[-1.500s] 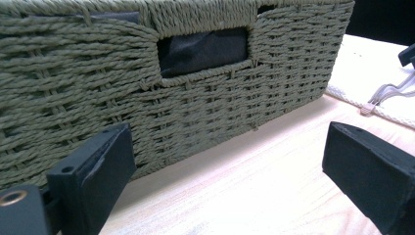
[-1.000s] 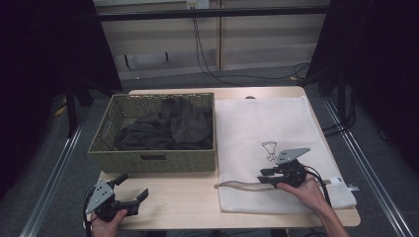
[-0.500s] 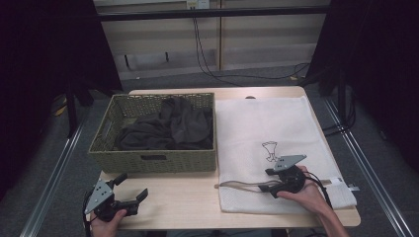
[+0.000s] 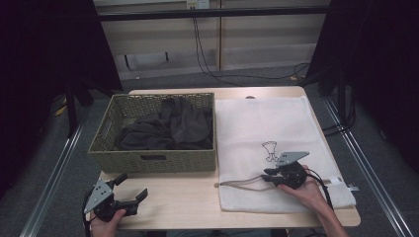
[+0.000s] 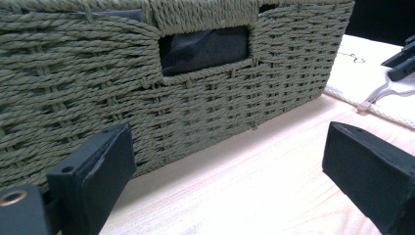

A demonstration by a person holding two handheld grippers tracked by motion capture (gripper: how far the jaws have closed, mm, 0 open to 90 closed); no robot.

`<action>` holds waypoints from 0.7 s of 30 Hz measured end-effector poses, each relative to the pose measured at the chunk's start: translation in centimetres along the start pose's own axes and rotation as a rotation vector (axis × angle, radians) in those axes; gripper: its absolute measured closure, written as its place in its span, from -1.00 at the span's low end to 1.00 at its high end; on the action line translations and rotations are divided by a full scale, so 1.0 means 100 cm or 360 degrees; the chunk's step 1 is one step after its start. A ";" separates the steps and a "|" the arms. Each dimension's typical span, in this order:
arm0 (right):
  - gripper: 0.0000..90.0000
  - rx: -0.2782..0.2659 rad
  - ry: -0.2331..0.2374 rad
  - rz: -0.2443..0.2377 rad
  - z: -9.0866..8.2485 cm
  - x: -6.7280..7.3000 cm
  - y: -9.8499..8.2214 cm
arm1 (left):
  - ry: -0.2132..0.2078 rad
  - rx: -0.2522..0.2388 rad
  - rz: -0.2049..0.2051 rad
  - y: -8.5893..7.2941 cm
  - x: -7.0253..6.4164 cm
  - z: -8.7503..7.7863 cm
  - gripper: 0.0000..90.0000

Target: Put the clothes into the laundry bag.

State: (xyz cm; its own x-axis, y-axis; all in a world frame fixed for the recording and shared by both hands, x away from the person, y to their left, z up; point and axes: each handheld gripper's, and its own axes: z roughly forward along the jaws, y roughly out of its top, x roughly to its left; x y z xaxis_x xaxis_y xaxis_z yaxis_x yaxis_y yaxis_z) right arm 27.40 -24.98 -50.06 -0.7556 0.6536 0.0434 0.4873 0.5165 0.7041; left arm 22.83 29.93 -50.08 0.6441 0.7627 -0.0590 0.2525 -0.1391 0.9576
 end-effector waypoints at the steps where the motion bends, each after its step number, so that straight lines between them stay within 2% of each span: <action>1: 0.75 0.0001 -0.0004 0.0005 0.000 0.000 0.000 | -0.0013 0.0000 -0.0001 0.000 0.000 0.000 -0.88; 2: 0.79 0.0006 -0.0020 0.0010 0.000 0.000 0.000 | -0.0008 -0.0004 -0.0015 0.000 0.000 0.000 -0.87; 3: 0.89 -0.0005 -0.0021 0.0027 0.001 -0.002 0.000 | -0.0007 0.0012 0.0012 0.000 0.001 0.000 -0.87; 13: 0.96 -0.0055 0.0022 0.0094 0.000 -0.007 0.000 | 0.0008 -0.0026 0.0001 0.000 0.002 -0.003 -0.87; 15: 0.96 -0.0089 0.0035 0.0115 -0.002 -0.007 0.001 | -0.0001 -0.0034 -0.0014 0.000 0.002 -0.002 -0.87; 16: 0.96 -0.0108 0.0039 0.0115 -0.004 -0.007 0.001 | 0.0015 -0.0031 -0.0022 -0.001 0.002 -0.003 -0.87; 19: 0.96 -0.0183 0.0061 0.0151 -0.011 -0.008 0.003 | 0.0012 -0.0017 -0.0009 -0.001 0.003 -0.003 -0.87; 20: 0.96 -0.0183 0.0061 0.0151 -0.011 -0.008 0.003 | 0.0012 -0.0017 -0.0009 -0.001 0.003 -0.003 -0.88; 21: 0.96 -0.0236 0.0069 0.0170 -0.016 -0.009 0.004 | 0.0010 -0.0015 -0.0003 -0.001 0.003 -0.003 -0.89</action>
State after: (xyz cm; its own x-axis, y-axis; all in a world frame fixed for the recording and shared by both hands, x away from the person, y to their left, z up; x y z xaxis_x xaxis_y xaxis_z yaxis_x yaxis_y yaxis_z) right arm 27.59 -26.26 -48.73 -0.7226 0.6744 0.1515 0.4982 0.3561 0.7906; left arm 22.81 30.35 -50.09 0.6390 0.7669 -0.0588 0.2466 -0.1319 0.9601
